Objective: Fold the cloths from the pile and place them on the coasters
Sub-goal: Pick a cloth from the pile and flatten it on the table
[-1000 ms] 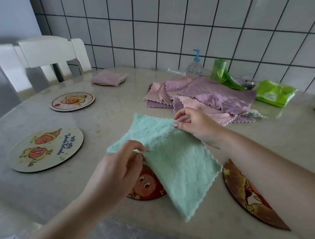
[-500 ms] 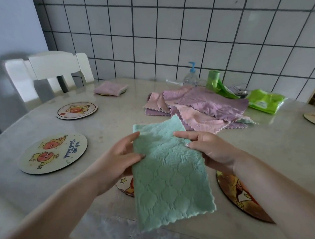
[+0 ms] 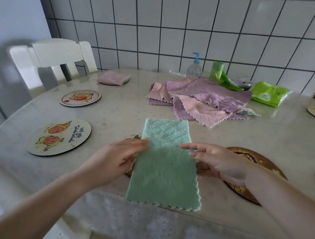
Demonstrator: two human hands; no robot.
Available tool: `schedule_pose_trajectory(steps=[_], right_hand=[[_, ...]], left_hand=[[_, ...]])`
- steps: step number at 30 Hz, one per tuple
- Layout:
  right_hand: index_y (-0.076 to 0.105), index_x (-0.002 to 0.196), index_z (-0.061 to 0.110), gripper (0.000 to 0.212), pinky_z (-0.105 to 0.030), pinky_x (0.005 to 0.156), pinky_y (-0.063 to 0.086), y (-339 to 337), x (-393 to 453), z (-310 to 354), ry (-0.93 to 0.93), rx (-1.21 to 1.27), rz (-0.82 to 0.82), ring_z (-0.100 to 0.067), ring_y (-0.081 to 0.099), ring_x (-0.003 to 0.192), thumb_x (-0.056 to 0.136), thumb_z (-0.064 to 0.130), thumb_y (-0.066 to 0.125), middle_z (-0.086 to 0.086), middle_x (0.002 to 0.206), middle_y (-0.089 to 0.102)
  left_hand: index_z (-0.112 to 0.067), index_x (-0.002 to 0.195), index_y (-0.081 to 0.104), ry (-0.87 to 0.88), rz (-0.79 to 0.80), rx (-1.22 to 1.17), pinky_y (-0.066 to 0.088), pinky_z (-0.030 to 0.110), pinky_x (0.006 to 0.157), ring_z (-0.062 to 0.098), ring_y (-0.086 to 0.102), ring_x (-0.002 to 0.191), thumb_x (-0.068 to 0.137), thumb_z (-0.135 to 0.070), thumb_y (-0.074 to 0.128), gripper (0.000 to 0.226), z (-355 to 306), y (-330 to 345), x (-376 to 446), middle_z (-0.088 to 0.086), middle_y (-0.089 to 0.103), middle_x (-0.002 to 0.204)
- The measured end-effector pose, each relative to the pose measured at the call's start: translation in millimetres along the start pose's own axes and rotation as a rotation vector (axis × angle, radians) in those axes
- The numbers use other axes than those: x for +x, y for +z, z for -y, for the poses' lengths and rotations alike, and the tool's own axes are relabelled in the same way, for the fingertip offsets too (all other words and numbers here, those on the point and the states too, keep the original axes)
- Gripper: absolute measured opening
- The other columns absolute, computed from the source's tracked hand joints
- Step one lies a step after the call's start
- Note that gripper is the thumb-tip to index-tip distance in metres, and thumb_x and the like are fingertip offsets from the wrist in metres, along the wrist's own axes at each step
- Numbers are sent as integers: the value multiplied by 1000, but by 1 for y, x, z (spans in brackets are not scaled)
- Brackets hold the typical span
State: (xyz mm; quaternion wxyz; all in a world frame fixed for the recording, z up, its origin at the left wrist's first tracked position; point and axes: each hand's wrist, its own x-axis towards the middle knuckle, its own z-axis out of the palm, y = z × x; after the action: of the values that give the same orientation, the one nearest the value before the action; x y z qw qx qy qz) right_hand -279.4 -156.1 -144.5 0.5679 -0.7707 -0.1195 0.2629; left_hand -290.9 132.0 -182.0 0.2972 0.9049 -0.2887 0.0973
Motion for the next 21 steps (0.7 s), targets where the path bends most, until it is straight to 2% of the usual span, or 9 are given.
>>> schedule_pose_trajectory(steps=[1, 3, 7, 11, 12, 14, 16, 19, 21], right_hand=[[59, 118, 29, 28, -30, 75, 54, 0, -3, -1, 16, 31, 40, -13, 66, 88, 93, 20, 49, 0, 99, 70], [61, 115, 25, 26, -25, 64, 54, 3, -11, 1, 36, 45, 86, -10, 68, 74, 94, 18, 47, 3, 80, 72], [66, 110, 19, 27, -25, 60, 53, 3, -18, -3, 57, 58, 52, -7, 64, 62, 96, 12, 44, 7, 62, 65], [64, 114, 24, 41, -25, 62, 52, 3, -30, -8, 53, 71, 28, -7, 62, 61, 96, 0, 36, 9, 63, 63], [60, 117, 31, 46, -20, 61, 50, 3, -34, -10, -4, -2, 14, -4, 58, 59, 95, -2, 36, 11, 66, 63], [51, 121, 48, 60, -12, 57, 40, 3, -37, -18, -195, -378, -65, 0, 50, 55, 90, -3, 43, 13, 82, 65], [45, 122, 56, 71, -9, 65, 38, 0, -34, -27, -389, -814, -176, 3, 53, 72, 83, -2, 54, 22, 101, 58], [57, 120, 41, 62, -18, 73, 38, -2, -27, -40, -608, -1176, -302, -4, 44, 82, 72, 4, 71, 10, 94, 48], [62, 114, 37, 56, -28, 82, 43, -3, -23, -47, -689, -1248, -363, -13, 46, 96, 69, 8, 75, 1, 104, 49]], left_hand=[[-40, 123, 53, 84, -11, 164, 42, 17, 95, -7, 48, 117, 80, -4, 51, 56, 2, 1, -1, -27, 45, 134], [-32, 115, 62, 188, 6, 333, 51, 26, 87, 3, 58, 106, 78, -16, 49, 42, 0, 2, 0, -16, 57, 127], [-31, 109, 65, 305, 5, 468, 51, 37, 84, 19, 58, 107, 82, -21, 52, 32, -4, 5, 2, -11, 61, 123], [-26, 116, 63, 361, 58, 382, 42, 34, 99, 11, 51, 123, 88, -21, 49, 32, -9, 6, -2, -9, 59, 129], [-24, 119, 63, 353, 74, 332, 42, 32, 100, 8, 52, 122, 91, -25, 46, 32, -11, 7, -4, -9, 59, 128], [-21, 120, 62, 313, 87, 252, 41, 25, 100, 3, 52, 120, 91, -30, 46, 34, -13, 10, -8, -10, 61, 125], [-22, 121, 61, 285, 88, 217, 40, 25, 100, 1, 50, 120, 87, -28, 50, 36, -14, 12, -9, -10, 61, 125], [-28, 126, 53, 323, 118, 279, 38, 32, 103, 2, 45, 126, 86, -26, 51, 40, -13, 17, -8, -11, 57, 131], [-29, 127, 50, 366, 124, 313, 38, 36, 104, 4, 43, 128, 89, -28, 50, 38, -15, 20, -6, -8, 55, 133]])
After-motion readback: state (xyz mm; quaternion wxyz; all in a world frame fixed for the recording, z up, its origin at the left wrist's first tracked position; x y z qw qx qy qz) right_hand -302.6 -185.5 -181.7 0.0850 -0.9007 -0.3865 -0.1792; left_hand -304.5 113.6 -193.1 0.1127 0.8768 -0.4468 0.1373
